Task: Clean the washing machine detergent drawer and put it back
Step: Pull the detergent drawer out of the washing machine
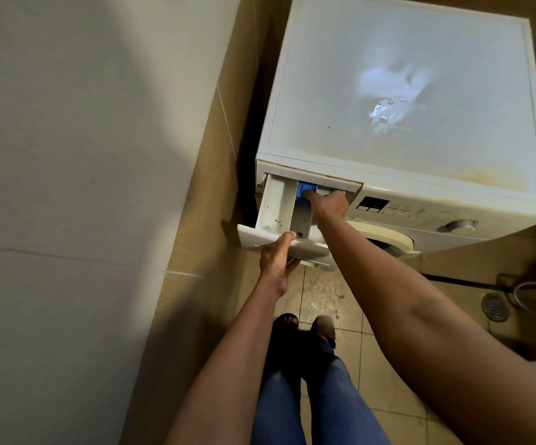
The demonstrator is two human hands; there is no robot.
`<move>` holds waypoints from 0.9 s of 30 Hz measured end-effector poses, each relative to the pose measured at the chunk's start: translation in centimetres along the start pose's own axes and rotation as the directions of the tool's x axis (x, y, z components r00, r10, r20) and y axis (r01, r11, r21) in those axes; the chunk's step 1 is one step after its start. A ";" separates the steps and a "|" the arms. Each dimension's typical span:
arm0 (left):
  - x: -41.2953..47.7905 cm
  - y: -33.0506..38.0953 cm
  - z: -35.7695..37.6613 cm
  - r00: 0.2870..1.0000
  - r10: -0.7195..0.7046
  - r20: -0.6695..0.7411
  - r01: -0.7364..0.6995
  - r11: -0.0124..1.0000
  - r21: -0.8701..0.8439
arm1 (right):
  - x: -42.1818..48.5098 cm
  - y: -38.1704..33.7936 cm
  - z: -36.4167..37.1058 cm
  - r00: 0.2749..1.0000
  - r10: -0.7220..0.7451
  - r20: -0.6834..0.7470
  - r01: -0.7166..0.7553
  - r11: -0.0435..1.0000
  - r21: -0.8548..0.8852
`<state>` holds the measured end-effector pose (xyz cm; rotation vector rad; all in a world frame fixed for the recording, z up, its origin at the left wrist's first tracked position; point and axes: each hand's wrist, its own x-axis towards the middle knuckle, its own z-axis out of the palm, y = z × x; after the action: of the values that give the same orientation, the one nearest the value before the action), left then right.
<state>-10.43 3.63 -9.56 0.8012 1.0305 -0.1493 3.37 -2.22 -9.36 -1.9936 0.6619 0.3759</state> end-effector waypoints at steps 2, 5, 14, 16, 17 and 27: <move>-0.2 -0.1 0.2 1.000 -0.006 0.002 0.006 1.000 -0.014 | 0.0 -0.1 -0.1 1.000 -0.004 0.003 0.004 1.000 -0.002; -0.2 -0.2 0.3 1.000 0.000 -0.007 -0.001 1.000 -0.016 | -0.1 -0.1 -0.2 1.000 -0.015 0.004 0.015 1.000 -0.013; -0.5 -0.2 0.5 0.999 0.005 -0.040 -0.006 1.000 -0.025 | -0.2 -0.1 -0.1 1.000 -0.022 -0.007 0.022 1.000 -0.004; -0.6 -0.2 0.4 0.999 -0.002 -0.038 0.000 0.999 -0.037 | -0.2 0.0 -0.1 1.000 -0.015 -0.002 0.015 1.000 -0.007; -0.6 -0.2 0.4 0.999 -0.003 -0.035 0.002 0.999 -0.042 | -0.1 0.0 -0.1 1.000 -0.013 0.000 0.013 1.000 -0.004; -0.4 -0.2 0.3 1.000 0.005 -0.018 -0.005 1.000 -0.010 | -0.2 0.3 0.1 1.000 -0.022 -0.019 0.022 1.000 0.000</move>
<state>-10.52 3.26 -9.27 0.7967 1.0454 -0.1328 2.99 -2.16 -9.55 -2.0045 0.6513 0.3445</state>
